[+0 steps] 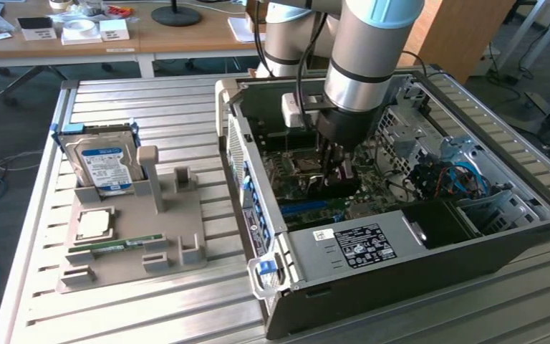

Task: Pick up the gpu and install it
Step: 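Insert the gpu into the slot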

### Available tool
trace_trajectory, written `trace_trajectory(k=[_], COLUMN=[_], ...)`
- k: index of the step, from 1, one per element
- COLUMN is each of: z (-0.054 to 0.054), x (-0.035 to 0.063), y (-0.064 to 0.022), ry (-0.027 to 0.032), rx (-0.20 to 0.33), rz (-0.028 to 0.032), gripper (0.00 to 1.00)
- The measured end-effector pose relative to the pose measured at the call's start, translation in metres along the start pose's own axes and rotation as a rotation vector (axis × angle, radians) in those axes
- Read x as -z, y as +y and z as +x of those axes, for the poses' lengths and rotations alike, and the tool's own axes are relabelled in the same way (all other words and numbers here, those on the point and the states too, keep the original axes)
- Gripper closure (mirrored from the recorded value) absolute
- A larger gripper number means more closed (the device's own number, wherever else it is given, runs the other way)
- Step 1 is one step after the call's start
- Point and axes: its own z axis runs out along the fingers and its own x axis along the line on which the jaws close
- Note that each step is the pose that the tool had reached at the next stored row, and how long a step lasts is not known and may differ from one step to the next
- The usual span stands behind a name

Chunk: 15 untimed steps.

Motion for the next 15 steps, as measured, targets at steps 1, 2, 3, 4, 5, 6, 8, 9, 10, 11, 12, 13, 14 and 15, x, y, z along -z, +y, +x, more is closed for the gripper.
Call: trace_trajectory(k=[1, 2, 3, 4, 5, 6, 8, 9, 10, 11, 12, 13, 14, 15], z=[0.0000, 0.0000, 0.0000, 0.0000, 0.0000, 0.0000, 0.0000, 0.0000, 0.0000, 0.0000, 0.0000, 0.0000, 0.0000, 0.0000], x=[0.0000, 0.0000, 0.0000, 0.0000, 0.0000, 0.0000, 0.0000, 0.0000, 0.0000, 0.0000, 0.0000, 0.0000, 0.0000, 0.0000], y=[0.0000, 0.0000, 0.0000, 0.0000, 0.0000, 0.0000, 0.0000, 0.0000, 0.0000, 0.0000, 0.0000, 0.0000, 0.0000, 0.0000], ry=[0.0000, 0.0001, 0.0000, 0.0000, 0.0000, 0.0000, -0.0003, -0.0005, -0.0006, -0.0006, -0.0005, -0.0005, -0.0005, -0.0005], rx=[0.000, 0.000, 0.000, 0.000, 0.000, 0.002, 0.015, 0.022, 0.024, 0.024, 0.024, 0.024, 0.024, 0.024], rz=[0.0000, 0.0000, 0.0000, 0.0000, 0.0000, -0.0001, -0.0004, -0.0005, -0.0006, -0.0006, -0.0007, -0.0006, -0.0006, -0.0006], gripper=[0.73, 0.73, 0.73, 0.73, 0.73, 0.73, 0.73, 0.73, 0.73, 0.73, 0.73, 0.73, 0.73, 0.73])
